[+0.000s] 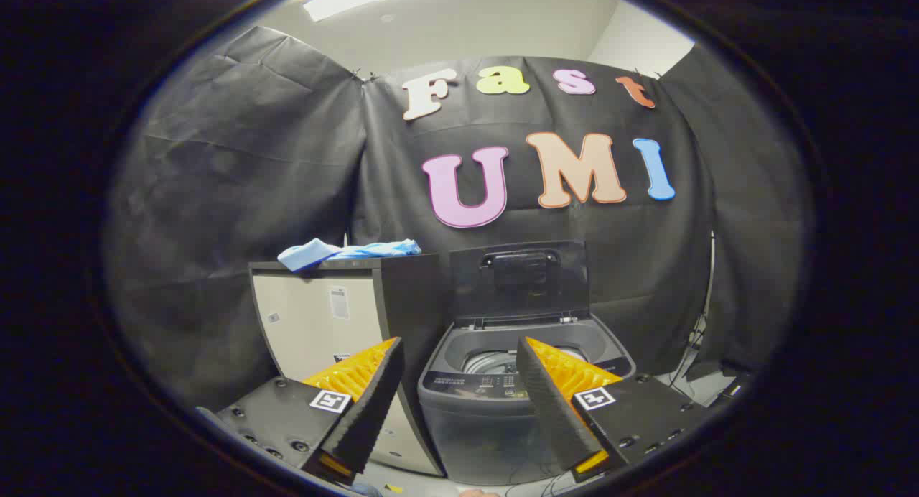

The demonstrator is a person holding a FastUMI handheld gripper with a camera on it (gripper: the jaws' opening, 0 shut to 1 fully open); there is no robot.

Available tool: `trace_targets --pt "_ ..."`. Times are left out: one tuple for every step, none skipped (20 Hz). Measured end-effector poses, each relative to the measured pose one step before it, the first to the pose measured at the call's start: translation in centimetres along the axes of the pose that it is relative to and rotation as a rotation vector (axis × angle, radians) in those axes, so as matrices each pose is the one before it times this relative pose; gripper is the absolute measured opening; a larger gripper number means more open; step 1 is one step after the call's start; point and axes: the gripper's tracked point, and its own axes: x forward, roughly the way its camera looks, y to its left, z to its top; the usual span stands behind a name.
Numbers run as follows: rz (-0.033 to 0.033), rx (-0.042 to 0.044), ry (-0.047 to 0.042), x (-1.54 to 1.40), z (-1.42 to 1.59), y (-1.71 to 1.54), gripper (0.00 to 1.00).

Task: Put the clothes into the washing machine and then close the washing machine lid.

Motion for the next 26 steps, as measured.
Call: trace_targets --pt "0.00006 -0.00346 0.00616 -0.025 -0.189 0.033 0.97" --pt "0.00033 -0.00377 0.00248 -0.005 -0.005 0.060 0.97" --pt "0.00166 -0.00348 0.00101 0.002 -0.037 0.244 0.97" --pt "-0.00159 -0.00064 -0.00014 0.094 -0.006 0.157 0.97" --pt "-0.00259 0.00365 -0.00014 0.114 0.095 0.016 0.97" --pt "-0.00264 0.00669 -0.00163 0.156 0.152 -0.020 0.97" --pt "-0.00150 0.01096 0.00383 0.156 0.065 0.010 0.97" --pt "-0.00050 0.01129 0.00606 0.207 0.020 -0.015 0.97" --pt "-0.00262 0.01077 0.00784 0.113 -0.020 -0.077 0.97" --pt "-0.00443 0.00961 0.00370 0.218 0.220 -0.180 0.97" --pt "-0.00648 0.01028 -0.00191 0.251 0.309 -0.227 0.97" --pt "-0.00421 0.00454 -0.00432 0.254 0.337 -0.149 0.97" --pt "-0.00818 0.00134 0.00033 0.172 0.122 -0.209 0.97" --pt "-0.00646 -0.00064 0.00301 0.187 0.155 -0.153 0.97" --pt "-0.00781 -0.00453 0.00182 0.200 0.159 -0.049 0.97" --pt "-0.00764 -0.01226 -0.00162 0.224 0.344 -0.086 0.97" --pt "-0.00817 -0.02043 -0.00924 0.109 0.645 0.005 0.97" --pt "-0.00181 -0.02233 -0.01208 0.101 0.713 0.240 0.97" --pt "0.00229 -0.01600 -0.01046 0.088 0.669 0.459 0.97" --pt "0.00941 -0.00508 -0.00883 0.153 0.888 0.651 0.97" --pt "0.00681 -0.00362 -0.00373 0.143 0.807 0.561 0.97" --pt "0.00265 -0.00724 -0.00019 0.249 0.853 0.531 0.97" --pt "0.00120 -0.00796 0.00120 0.220 0.940 0.468 0.97" --pt "0.00048 -0.00305 -0.00144 0.466 1.057 0.513 0.97" --pt "0.00328 0.00156 -0.00965 0.421 1.171 0.694 0.97" --pt "0.00853 0.00339 -0.01281 0.712 1.325 0.830 0.97"
